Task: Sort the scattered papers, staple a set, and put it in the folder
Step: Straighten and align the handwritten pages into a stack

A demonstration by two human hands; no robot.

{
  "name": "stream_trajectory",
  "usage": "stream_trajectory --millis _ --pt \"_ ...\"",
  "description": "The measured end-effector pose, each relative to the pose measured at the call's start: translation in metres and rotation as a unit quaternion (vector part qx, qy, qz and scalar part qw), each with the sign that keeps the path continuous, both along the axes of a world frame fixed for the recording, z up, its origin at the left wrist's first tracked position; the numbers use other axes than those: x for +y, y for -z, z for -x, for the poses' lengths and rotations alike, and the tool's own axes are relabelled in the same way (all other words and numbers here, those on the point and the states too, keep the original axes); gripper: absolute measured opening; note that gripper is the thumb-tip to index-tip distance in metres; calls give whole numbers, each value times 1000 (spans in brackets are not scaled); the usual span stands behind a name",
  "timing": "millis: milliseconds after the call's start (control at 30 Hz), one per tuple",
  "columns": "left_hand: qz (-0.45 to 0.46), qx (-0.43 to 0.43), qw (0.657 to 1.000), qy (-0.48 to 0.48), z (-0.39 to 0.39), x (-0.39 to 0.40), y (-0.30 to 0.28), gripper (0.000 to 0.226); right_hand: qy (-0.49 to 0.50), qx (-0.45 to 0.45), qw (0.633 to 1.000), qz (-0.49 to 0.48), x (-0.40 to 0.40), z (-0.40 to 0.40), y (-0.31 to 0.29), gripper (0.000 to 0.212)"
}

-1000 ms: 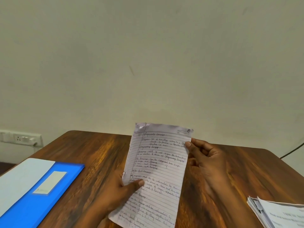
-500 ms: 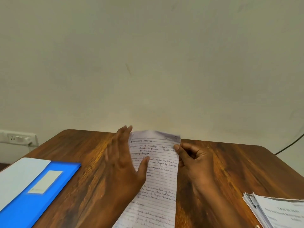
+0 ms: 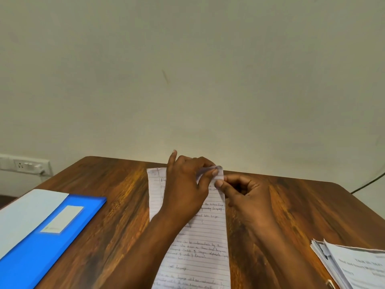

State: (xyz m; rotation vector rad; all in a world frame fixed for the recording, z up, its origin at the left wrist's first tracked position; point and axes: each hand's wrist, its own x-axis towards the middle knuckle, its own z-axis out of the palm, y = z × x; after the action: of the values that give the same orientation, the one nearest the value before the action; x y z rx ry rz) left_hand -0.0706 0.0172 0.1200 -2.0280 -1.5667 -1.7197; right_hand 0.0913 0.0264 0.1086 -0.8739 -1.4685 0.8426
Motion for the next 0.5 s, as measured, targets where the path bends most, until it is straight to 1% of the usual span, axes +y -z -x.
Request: stream_trajectory --millis 200,333,500 --pt "20 15 1000 -6 -3 -3 1 18 19 36 999 -29 -5 -2 -12 20" --pt "20 19 1000 -7 -3 -4 -1 17 27 10 998 -52 -5 -4 -15 9" --pt "13 21 1000 -1 -4 -4 -1 16 33 10 998 -52 -4 -4 -13 5"
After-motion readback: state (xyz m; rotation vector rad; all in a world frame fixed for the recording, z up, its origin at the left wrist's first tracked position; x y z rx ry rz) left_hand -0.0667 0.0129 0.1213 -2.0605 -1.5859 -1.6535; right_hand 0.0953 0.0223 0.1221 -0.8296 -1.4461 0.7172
